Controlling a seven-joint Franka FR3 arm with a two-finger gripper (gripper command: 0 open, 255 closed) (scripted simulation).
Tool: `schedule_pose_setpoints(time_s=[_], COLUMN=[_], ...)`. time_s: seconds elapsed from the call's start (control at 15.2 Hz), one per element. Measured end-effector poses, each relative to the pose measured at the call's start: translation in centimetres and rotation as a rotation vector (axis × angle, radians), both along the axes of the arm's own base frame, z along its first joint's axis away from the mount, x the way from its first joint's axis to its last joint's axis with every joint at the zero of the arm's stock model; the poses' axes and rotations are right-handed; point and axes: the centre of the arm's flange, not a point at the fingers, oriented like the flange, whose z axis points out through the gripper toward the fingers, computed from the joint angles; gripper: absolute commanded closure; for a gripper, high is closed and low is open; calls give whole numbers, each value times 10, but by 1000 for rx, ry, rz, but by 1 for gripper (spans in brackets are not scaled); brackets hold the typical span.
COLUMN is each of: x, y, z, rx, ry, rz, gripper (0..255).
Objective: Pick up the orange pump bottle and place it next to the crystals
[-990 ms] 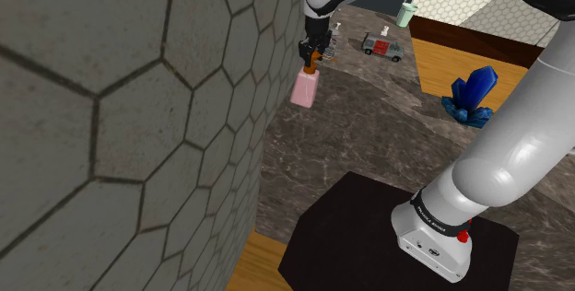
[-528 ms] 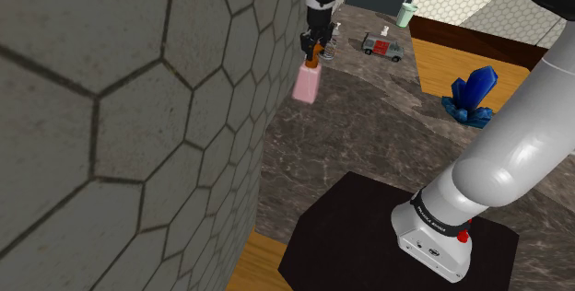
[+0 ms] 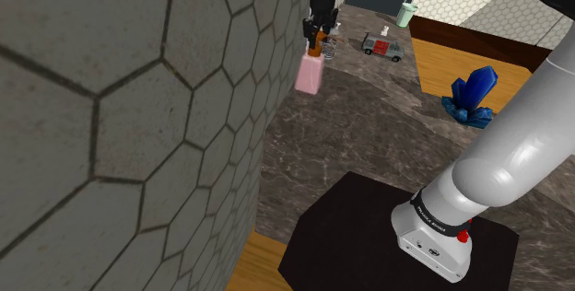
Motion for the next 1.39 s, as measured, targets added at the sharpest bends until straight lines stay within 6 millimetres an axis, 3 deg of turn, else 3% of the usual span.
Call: schedule_pose_setpoints(time_s=[1.39], x=[0], y=[0], z=[110], rx=[0], ry=[0], rz=[0], gripper=[255])
